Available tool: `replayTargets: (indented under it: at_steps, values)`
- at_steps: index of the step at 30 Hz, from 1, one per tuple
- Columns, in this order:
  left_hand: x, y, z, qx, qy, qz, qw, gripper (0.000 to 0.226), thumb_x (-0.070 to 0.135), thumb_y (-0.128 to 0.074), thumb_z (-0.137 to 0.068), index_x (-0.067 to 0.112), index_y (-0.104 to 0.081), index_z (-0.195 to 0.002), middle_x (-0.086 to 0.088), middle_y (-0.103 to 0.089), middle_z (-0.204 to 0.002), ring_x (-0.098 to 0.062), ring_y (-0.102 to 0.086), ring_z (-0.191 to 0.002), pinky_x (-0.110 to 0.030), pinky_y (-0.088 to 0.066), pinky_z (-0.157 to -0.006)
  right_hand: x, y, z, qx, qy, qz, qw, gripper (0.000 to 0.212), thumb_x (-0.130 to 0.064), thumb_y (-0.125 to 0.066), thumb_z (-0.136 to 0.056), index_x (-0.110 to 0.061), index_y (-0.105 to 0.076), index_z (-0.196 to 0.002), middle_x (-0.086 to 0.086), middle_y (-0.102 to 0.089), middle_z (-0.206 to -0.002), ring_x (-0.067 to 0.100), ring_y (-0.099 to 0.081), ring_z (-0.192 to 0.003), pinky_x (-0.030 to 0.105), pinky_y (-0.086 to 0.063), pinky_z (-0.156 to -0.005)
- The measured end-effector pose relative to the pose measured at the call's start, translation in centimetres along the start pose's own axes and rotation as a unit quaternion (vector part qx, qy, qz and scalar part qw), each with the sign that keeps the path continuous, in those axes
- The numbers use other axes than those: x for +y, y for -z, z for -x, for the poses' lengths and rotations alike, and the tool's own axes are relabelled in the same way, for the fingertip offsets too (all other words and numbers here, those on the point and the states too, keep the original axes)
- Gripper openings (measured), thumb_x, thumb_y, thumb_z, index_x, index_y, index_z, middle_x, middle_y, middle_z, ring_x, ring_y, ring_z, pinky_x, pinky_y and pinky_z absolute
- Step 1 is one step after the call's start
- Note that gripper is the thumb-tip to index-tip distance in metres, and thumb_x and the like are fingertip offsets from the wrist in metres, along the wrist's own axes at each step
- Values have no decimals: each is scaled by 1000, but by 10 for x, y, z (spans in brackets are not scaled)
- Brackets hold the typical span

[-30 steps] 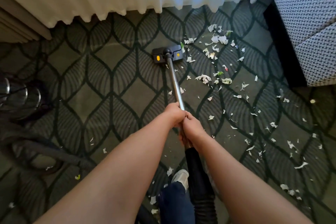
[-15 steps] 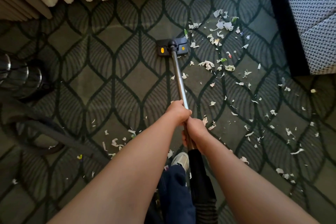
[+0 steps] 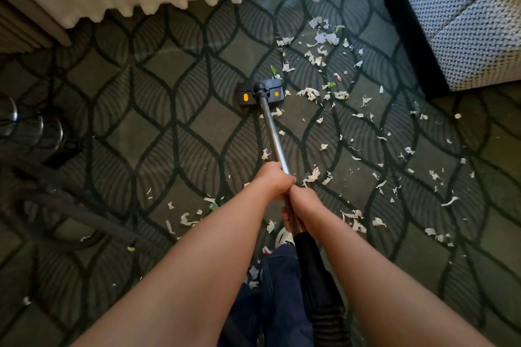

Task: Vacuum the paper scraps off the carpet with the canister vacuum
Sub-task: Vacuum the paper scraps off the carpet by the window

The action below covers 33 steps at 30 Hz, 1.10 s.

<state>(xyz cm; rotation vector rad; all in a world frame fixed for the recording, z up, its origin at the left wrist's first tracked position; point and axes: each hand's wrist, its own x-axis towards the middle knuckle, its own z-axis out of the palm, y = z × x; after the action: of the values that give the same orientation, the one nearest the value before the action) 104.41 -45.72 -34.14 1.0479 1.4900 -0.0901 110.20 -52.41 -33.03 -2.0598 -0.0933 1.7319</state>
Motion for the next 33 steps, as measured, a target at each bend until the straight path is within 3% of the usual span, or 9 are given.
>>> replayTargets:
  at_steps: [4, 8, 12, 19, 23, 26, 29, 33]
  values:
    - [-22, -7, 15, -6, -1, -15, 1000, 16, 14, -66, -82, 20, -60, -96, -13, -68, -106, -29, -69, -93, -45, -60, -76, 23, 0, 20, -7, 4, 4, 1000, 33, -24, -39, -99, -3, -60, -85, 9, -48, -44, 21, -45, -35, 26, -36, -42]
    - [-41, -15, 27, -14, -3, -18, 1000, 31, 12, -65, -84, 14, -60, -114, -12, -67, -106, -29, -69, -92, -44, -61, -75, 46, 0, 31, 0, 15, 19, 1000, 34, -24, -40, -100, -1, -60, -86, 12, -50, -50, 22, -47, -38, 26, -39, -39]
    - [-58, -23, 35, -13, 3, -16, 1000, 14, 12, -66, -83, 18, -55, -89, -11, -67, -100, -27, -70, -87, -42, -61, -72, 69, 2, 35, -4, 16, 17, 1000, 37, -24, -38, -100, -3, -62, -82, 9, -49, -44, 22, -46, -36, 26, -39, -40]
    - [-86, -44, 58, -19, 2, -12, 1000, 18, 11, -65, -84, 13, -61, -102, -11, -66, -102, -27, -69, -90, -42, -61, -72, 108, 10, 47, -13, 6, 14, 1000, 31, -24, -40, -100, -5, -63, -89, 7, -51, -49, 19, -49, -41, 27, -42, -41]
    - [-101, -59, 81, -19, 9, -18, 1000, 44, 9, -63, -87, 7, -53, -130, -9, -60, -105, -29, -67, -97, -43, -60, -78, 134, 16, 61, -20, -8, 3, 1000, 31, -25, -39, -101, -3, -61, -99, 6, -51, -49, 18, -49, -40, 26, -43, -40]
    - [-114, -69, 98, -17, 4, -23, 1000, 43, 9, -63, -87, 9, -54, -129, -13, -63, -112, -29, -68, -95, -43, -60, -76, 154, 19, 69, -27, -24, -2, 999, 33, -28, -39, -101, -3, -62, -105, 4, -50, -45, 16, -49, -37, 24, -42, -40]
    - [-129, -80, 113, -18, 7, -21, 1000, 29, 9, -63, -87, 13, -60, -116, -12, -65, -110, -27, -68, -93, -42, -61, -75, 175, 24, 80, -35, -15, -5, 999, 33, -25, -38, -101, -1, -62, -104, 6, -49, -47, 17, -47, -37, 24, -42, -38]
    - [-152, -95, 131, -12, 7, -19, 1000, 41, 10, -63, -88, 10, -55, -128, -5, -60, -96, -26, -67, -94, -40, -60, -78, 203, 28, 92, -38, -18, -6, 999, 34, -27, -38, -101, -4, -62, -95, 7, -49, -50, 17, -47, -39, 24, -42, -38]
